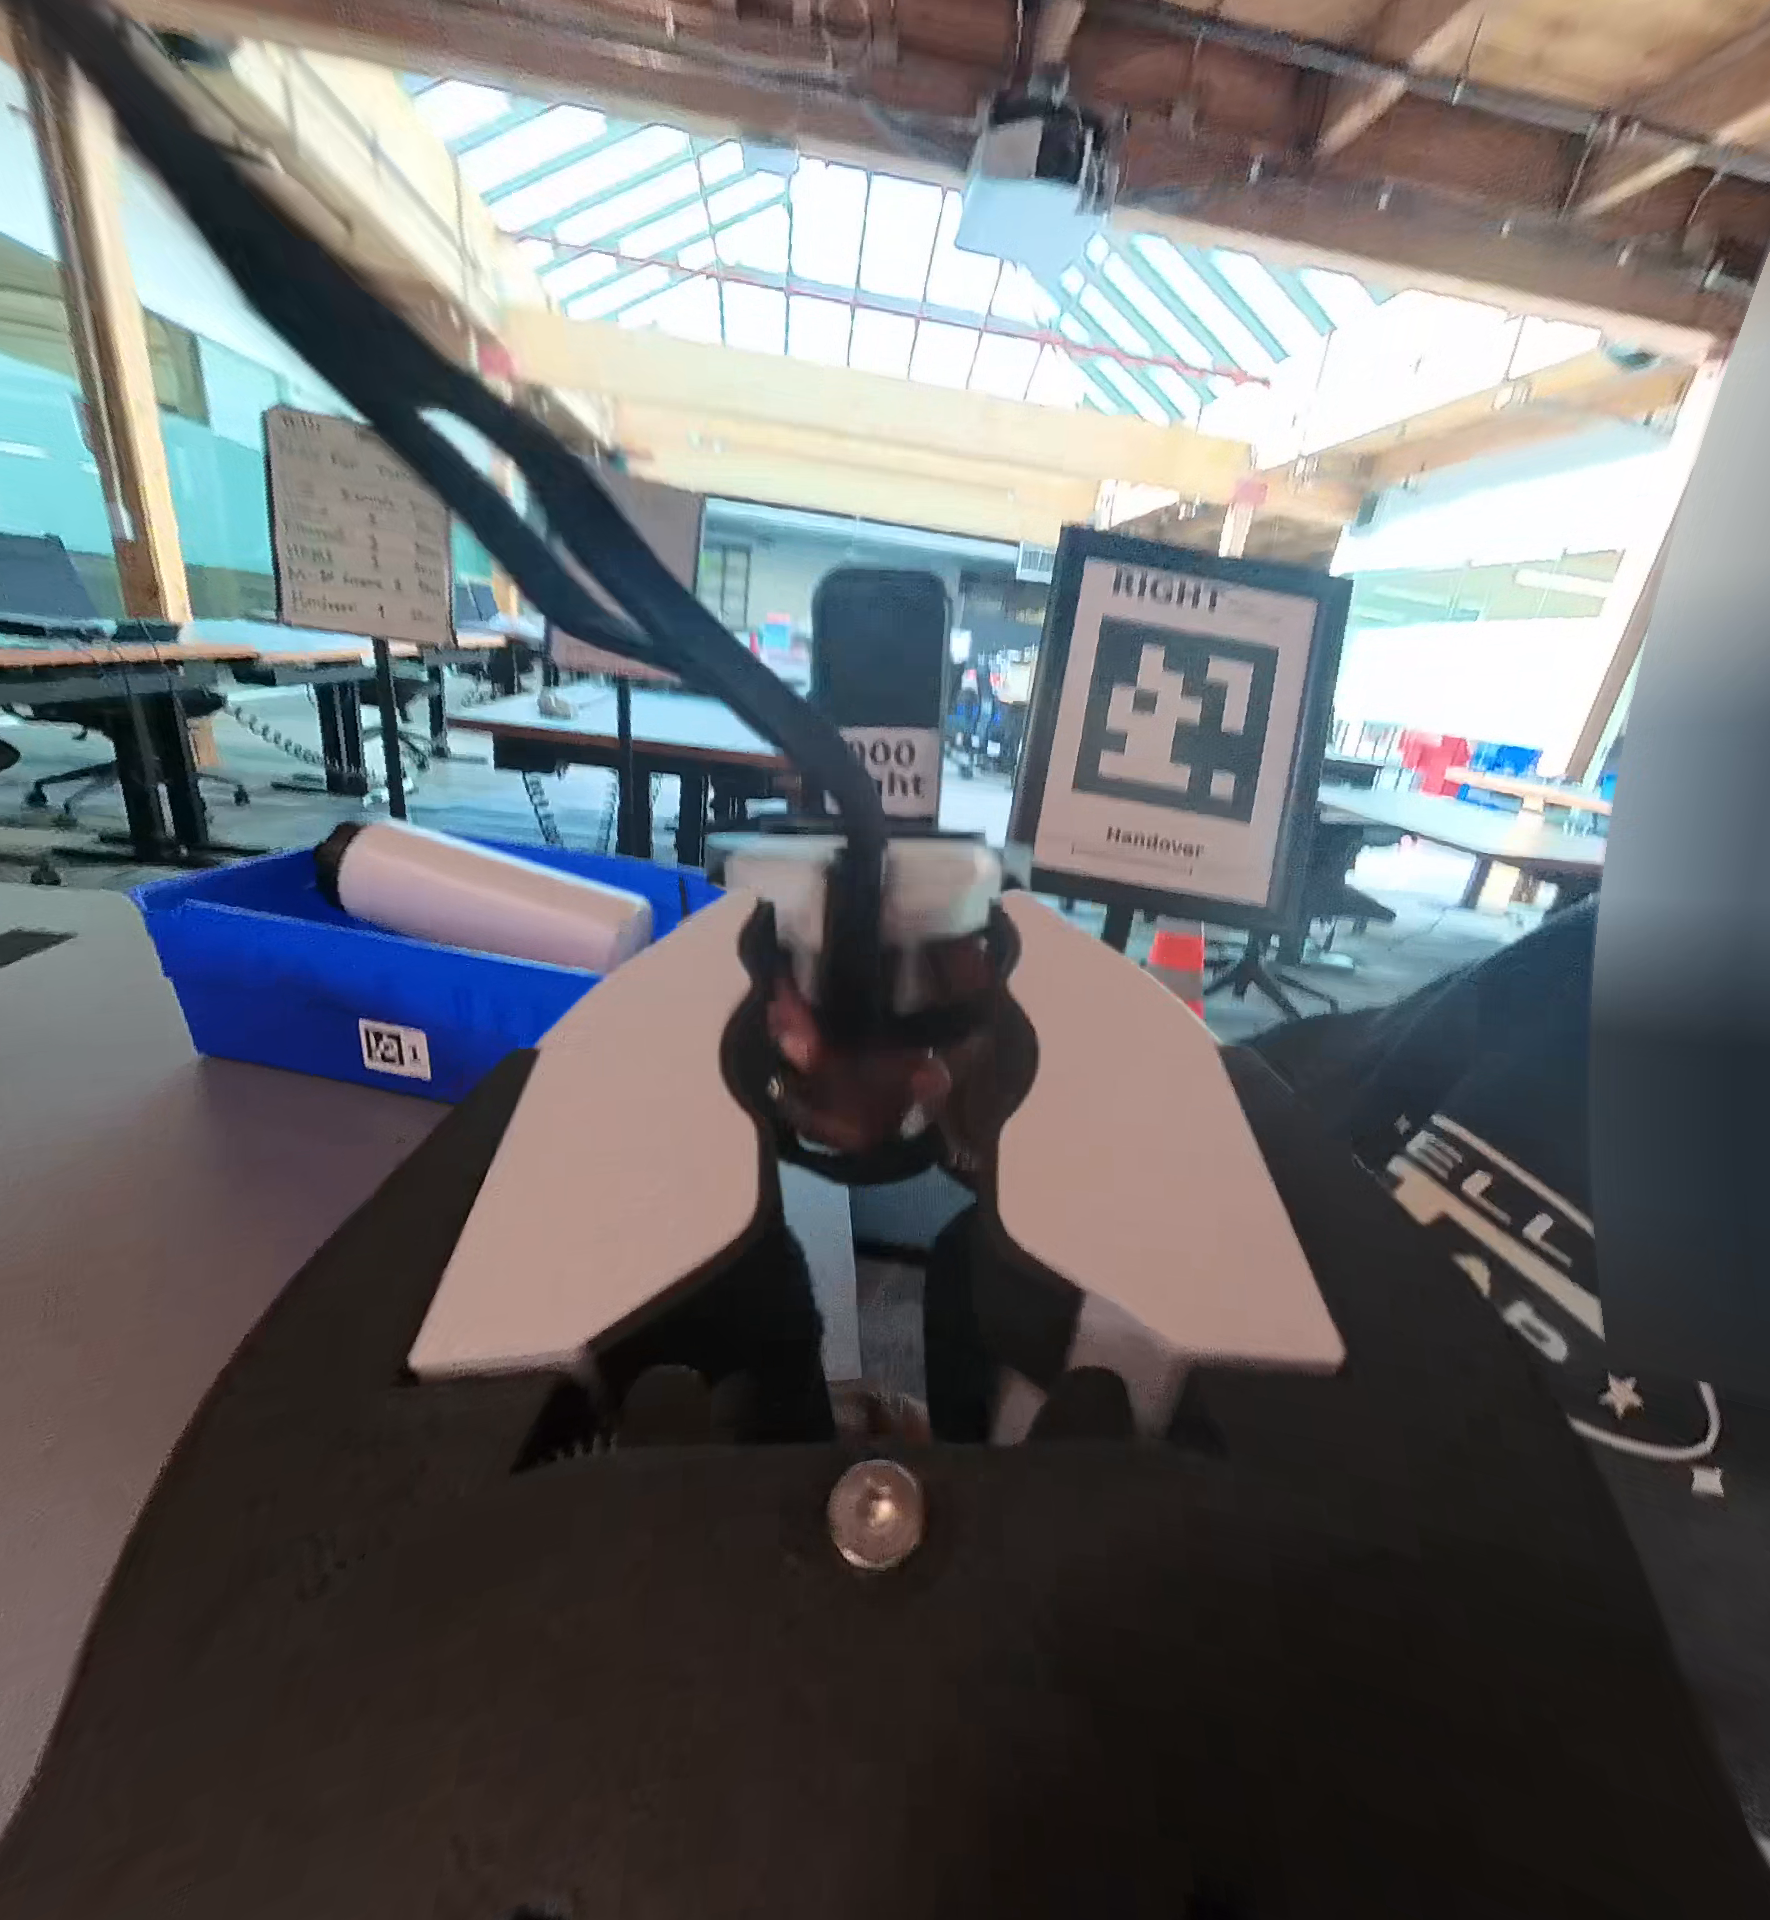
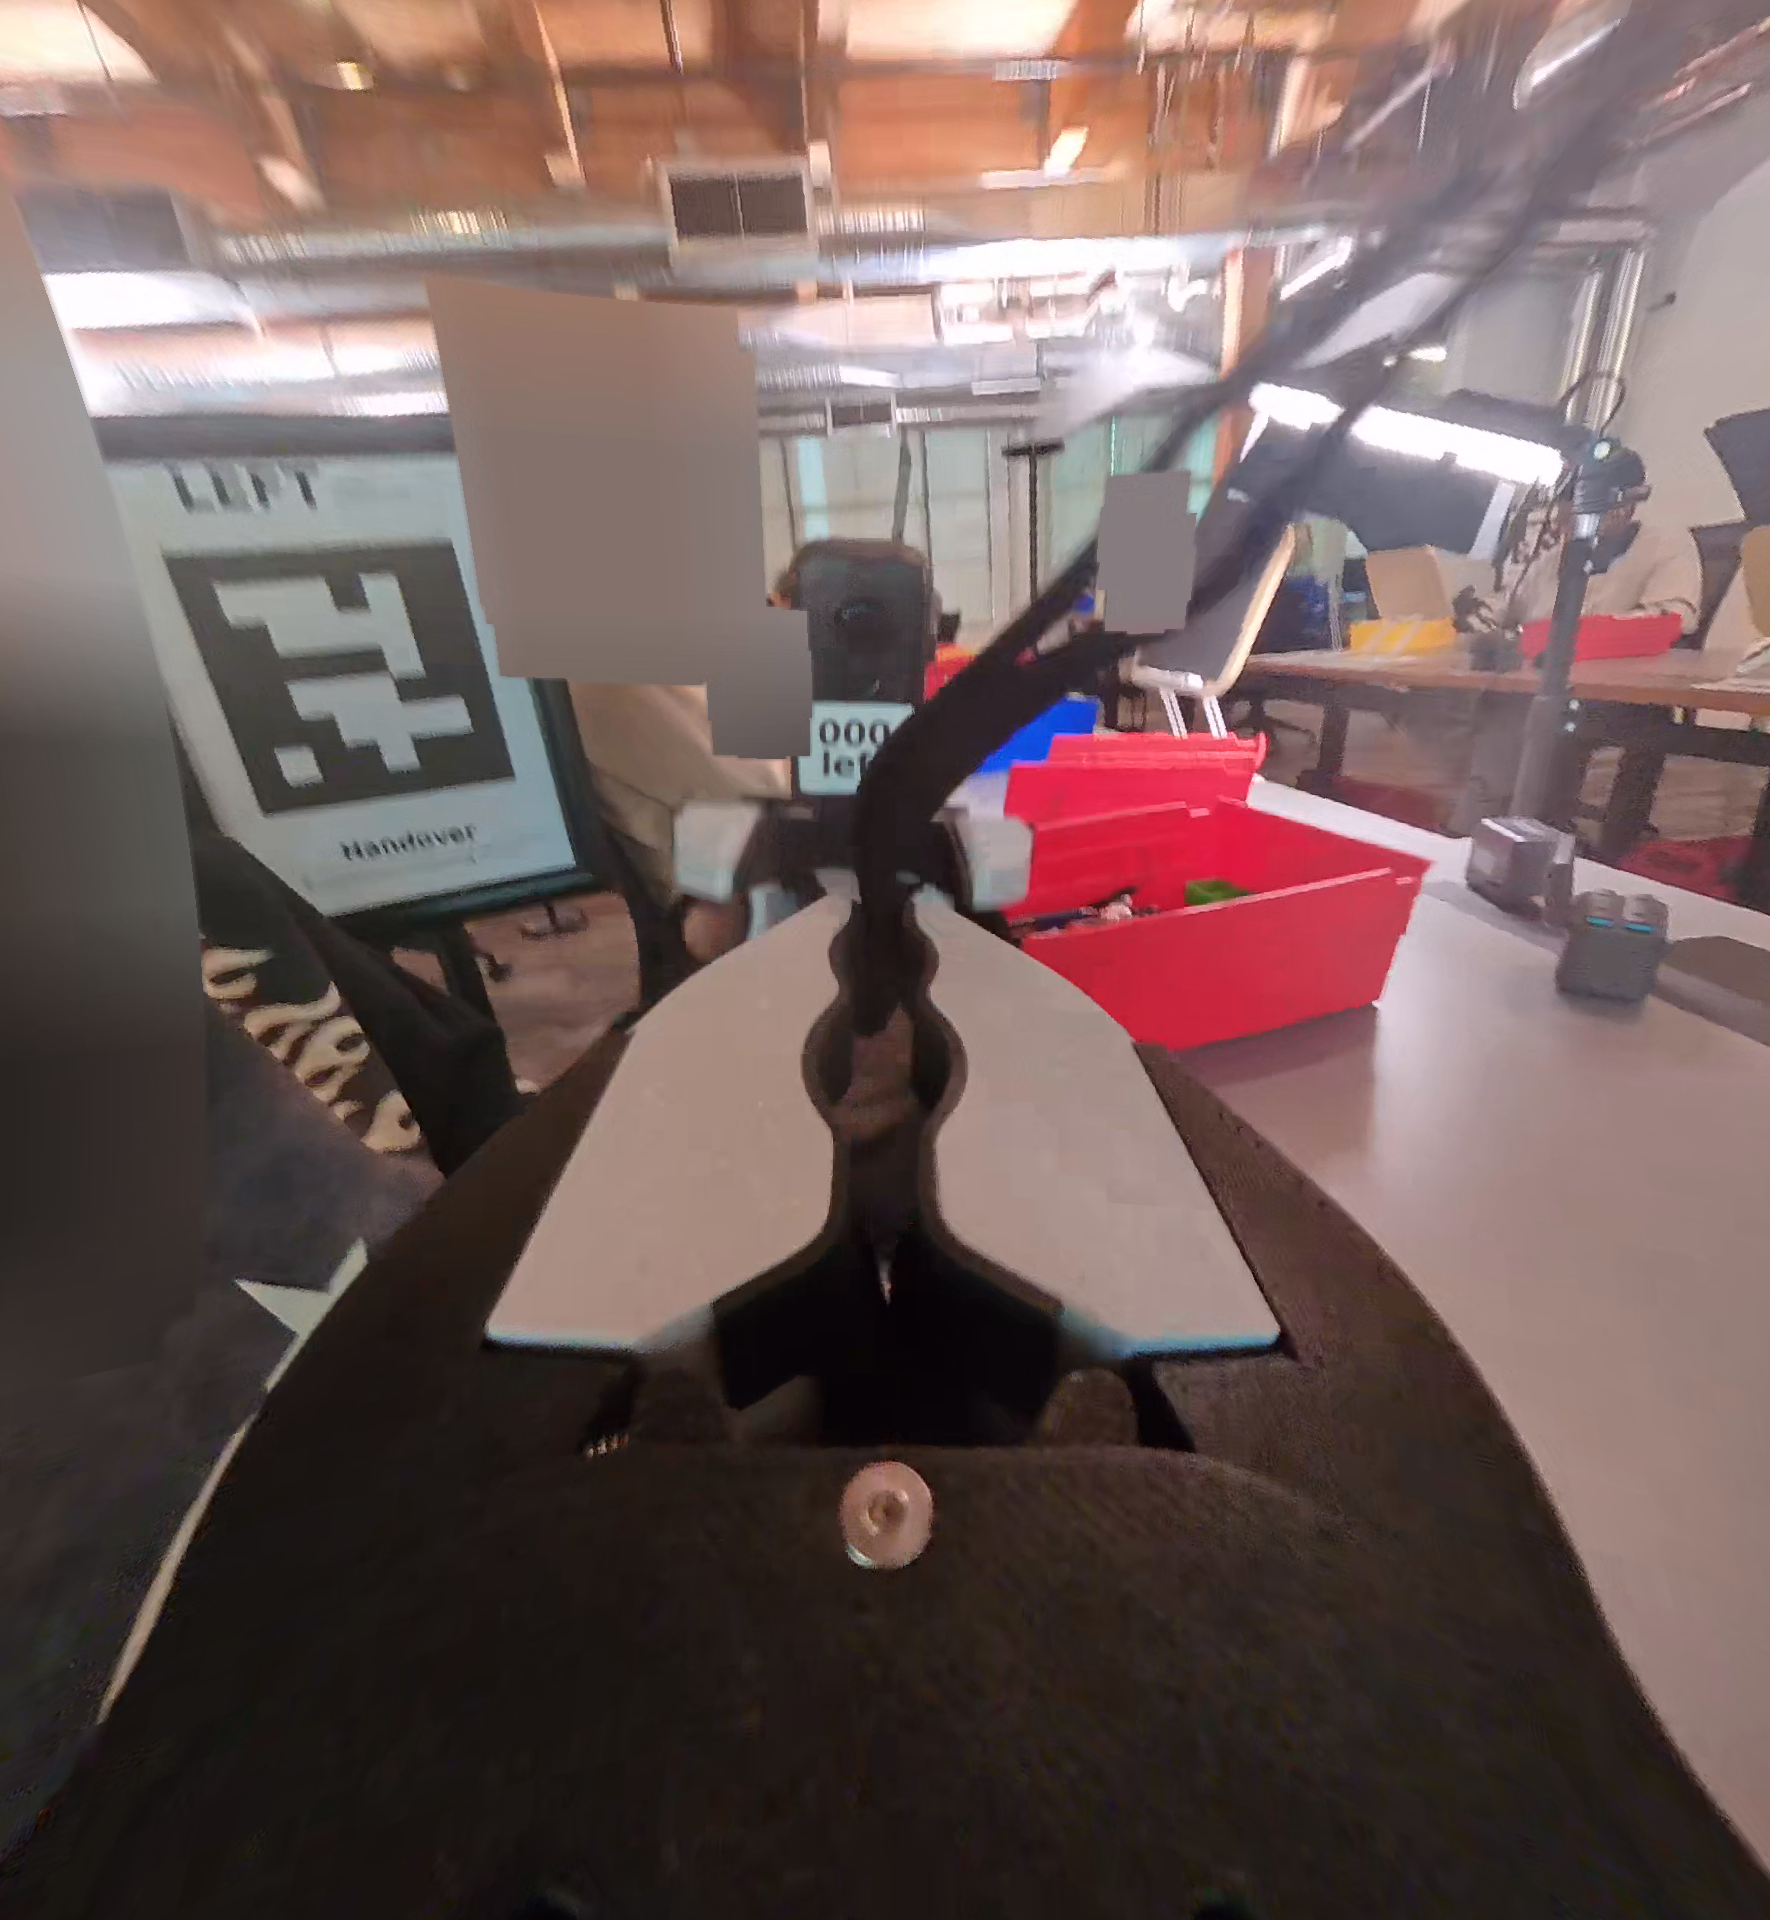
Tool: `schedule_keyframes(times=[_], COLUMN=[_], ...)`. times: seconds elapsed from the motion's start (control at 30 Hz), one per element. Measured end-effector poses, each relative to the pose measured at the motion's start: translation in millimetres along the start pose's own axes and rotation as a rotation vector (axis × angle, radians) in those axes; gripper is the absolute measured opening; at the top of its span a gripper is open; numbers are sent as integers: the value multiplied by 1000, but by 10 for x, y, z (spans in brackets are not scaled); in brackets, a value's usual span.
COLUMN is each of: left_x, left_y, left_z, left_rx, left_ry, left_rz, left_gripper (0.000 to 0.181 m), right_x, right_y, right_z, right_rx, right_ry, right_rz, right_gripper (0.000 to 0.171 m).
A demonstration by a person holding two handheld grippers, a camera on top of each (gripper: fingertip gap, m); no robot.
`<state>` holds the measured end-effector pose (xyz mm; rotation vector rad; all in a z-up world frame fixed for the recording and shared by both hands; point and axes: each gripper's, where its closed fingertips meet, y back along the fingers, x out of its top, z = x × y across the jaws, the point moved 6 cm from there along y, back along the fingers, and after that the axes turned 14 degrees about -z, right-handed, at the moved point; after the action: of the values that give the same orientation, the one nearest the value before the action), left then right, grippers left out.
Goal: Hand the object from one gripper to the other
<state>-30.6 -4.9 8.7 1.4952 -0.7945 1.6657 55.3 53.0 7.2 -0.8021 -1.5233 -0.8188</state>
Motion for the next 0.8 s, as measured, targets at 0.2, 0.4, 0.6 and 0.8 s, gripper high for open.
schedule_keyframes(times=[0.2,0.4,0.6,0.8], left_x=[-72,-46,-23,39], left_y=[-103,-56,-11,115], left_z=[2,-36,-27,-39], left_rx=[16,-22,-13,-75], left_ry=[-31,42,51,142], left_rz=[-57,2,2,63], left_gripper=[19,11,6,7], right_x=[65,51,70,157], right_y=[89,53,80,299], right_z=[19,3,-3,-117], right_rx=[35,44,12,-337], right_ry=[-66,-70,-20,601], right_rz=[84,75,77,24], right_gripper=[6,6,20,44])
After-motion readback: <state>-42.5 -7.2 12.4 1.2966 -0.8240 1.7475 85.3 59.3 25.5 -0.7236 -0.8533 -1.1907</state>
